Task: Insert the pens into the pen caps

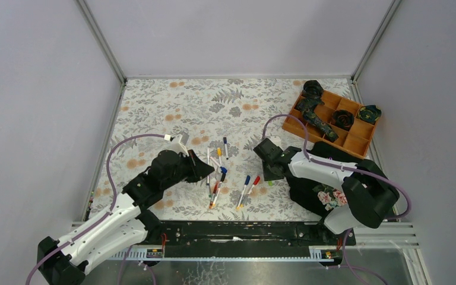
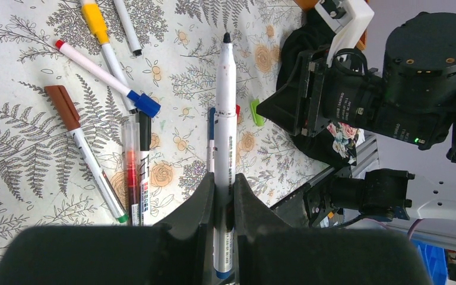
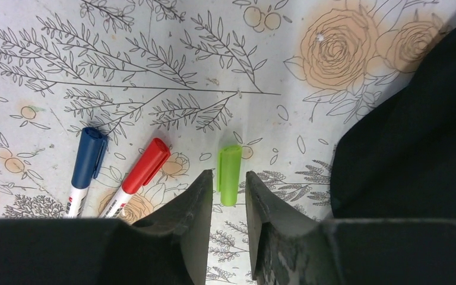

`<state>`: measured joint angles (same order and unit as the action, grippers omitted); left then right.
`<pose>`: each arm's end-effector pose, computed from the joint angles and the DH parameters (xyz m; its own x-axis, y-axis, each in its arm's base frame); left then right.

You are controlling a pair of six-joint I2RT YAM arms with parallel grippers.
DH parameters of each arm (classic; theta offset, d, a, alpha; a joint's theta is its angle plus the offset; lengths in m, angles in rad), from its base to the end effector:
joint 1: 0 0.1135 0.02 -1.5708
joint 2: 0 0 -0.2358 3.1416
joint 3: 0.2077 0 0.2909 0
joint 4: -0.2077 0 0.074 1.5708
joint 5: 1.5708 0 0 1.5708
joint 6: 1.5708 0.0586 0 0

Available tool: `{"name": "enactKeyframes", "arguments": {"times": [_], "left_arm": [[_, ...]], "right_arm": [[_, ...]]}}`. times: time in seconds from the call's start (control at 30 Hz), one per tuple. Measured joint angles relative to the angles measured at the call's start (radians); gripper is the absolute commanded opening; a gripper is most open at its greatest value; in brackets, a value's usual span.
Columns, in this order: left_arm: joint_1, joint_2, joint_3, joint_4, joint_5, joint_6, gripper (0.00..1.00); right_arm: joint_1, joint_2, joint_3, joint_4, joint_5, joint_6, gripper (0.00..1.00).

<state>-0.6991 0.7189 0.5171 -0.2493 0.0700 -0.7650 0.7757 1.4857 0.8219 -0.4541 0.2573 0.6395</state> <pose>0.1907 -0.1657 0.2128 -0.7187 -0.2983 -0.6281 0.2668 0.7159 -0.6453 0.2377 0.2122 0.1028 -0.8718 -0.0466 -0.4877 -0.0964 0.9923 0.0775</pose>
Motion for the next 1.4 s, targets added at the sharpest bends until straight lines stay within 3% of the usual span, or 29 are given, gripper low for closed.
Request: {"name": "enactKeyframes", "arguments": {"times": [0.4,0.67,0.83,1.1,1.4], "left_arm": [[0.000,-0.003,0.000,-0.002,0.000,0.000,0.00],[0.000,0.000,-0.004,0.002,0.001,0.000,0.00],[0.000,0.000,-0.044,0.032,0.024,-0.006,0.00],[0.000,-0.049,-0.135,0.170,0.093,-0.027,0.00],[0.000,-0.090,-0.154,0.335,0.206,-0.024,0.00]], "right_arm": [[0.000,0.056,-0.003,0.022,-0.015,0.000,0.25],[0.000,0.066,-0.003,0.045,-0.014,-0.001,0.01],[-0.001,0.049,-0.002,0.029,-0.017,0.000,0.00],[-0.011,-0.175,0.027,0.034,-0.097,0.013,0.00],[-0.014,-0.409,0.018,0.309,-0.285,0.127,0.00]]}}
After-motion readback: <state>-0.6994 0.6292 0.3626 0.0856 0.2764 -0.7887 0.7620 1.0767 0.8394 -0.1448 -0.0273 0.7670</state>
